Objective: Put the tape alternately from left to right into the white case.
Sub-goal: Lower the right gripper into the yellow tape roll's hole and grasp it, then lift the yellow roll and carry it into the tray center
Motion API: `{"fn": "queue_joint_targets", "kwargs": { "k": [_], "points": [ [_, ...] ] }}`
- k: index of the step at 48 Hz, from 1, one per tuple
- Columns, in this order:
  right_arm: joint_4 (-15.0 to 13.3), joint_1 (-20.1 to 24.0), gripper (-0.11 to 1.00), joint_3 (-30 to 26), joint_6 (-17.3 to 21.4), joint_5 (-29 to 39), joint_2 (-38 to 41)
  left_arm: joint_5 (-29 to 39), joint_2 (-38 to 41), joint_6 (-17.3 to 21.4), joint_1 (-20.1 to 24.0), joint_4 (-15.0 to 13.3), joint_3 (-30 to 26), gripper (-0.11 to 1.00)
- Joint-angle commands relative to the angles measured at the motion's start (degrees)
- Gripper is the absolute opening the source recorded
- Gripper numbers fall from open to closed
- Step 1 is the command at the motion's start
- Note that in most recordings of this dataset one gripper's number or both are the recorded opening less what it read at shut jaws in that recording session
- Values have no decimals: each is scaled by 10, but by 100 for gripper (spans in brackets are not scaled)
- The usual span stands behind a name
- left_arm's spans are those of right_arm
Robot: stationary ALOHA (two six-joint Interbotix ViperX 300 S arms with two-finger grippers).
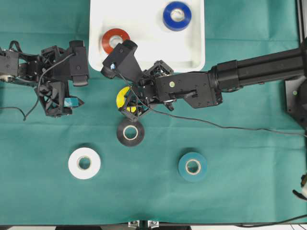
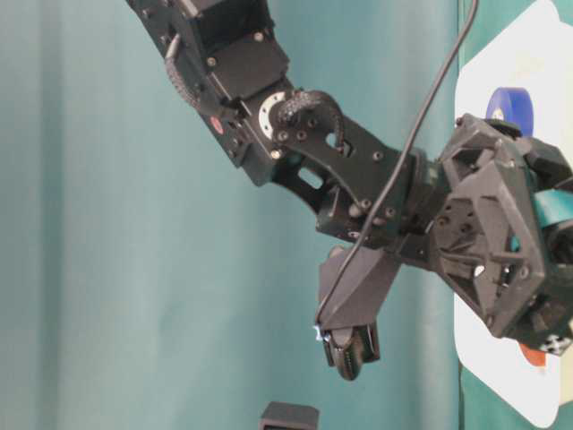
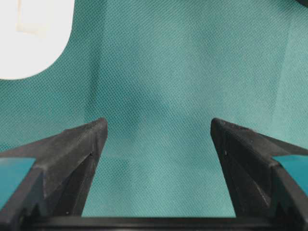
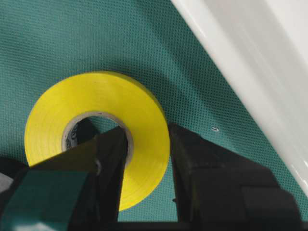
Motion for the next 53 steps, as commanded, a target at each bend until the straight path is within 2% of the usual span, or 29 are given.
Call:
{"fn": "queue_joint_targets", "kwargs": {
  "k": [1,24,41,53],
  "points": [
    [0,4,26,-14,-1,-4,-28,-3,-13,1,-2,0,-4,82],
    [-3,12,26,-14,-1,10,-83,-3,-35,-1,-2,0,6,82],
    [-10,12,26,-17,-2,29,-97,-3,-35,-1,-2,-1,7,82],
    [-34,-2,26,-18,-4,56,-115,-3,-35,0,-2,0,7,82]
  ]
}}
